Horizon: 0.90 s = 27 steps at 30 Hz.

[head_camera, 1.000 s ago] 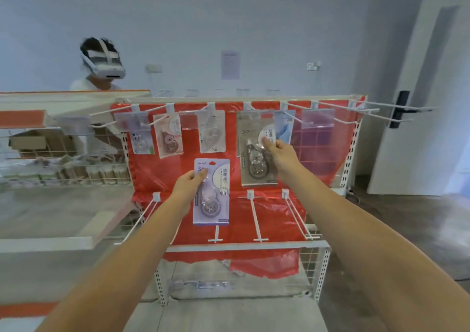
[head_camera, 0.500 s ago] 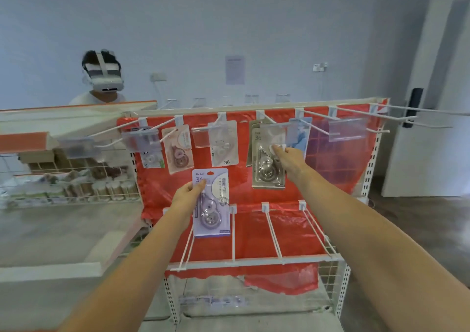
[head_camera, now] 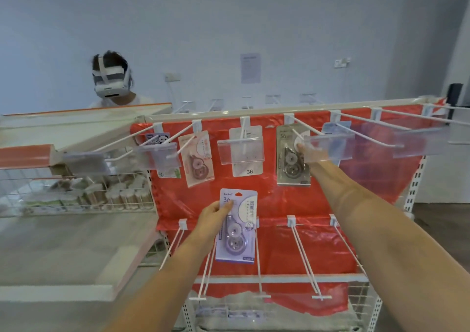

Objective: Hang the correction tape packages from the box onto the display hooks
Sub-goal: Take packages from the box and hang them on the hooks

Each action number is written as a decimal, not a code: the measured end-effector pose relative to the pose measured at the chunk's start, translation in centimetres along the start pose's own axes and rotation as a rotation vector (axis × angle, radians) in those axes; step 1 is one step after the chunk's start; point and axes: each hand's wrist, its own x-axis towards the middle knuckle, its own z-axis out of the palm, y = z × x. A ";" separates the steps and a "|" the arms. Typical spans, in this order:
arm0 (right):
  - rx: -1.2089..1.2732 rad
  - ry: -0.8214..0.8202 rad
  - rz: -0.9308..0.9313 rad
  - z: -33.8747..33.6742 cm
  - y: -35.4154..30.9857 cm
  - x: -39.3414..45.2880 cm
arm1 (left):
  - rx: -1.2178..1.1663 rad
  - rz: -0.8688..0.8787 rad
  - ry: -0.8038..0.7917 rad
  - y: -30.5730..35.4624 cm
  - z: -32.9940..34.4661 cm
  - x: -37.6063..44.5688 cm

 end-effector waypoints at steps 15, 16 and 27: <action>-0.917 0.130 -0.004 -10.8 -0.1 -13.4 | 0.074 -0.001 -0.205 0.2 10.5 2.0; -0.975 0.124 0.008 -12.4 -0.2 -13.8 | 0.049 0.011 -0.221 0.2 12.0 1.7; -1.322 0.057 -0.083 -29.3 -1.4 -12.8 | -0.031 0.130 -0.348 4.8 30.3 -3.7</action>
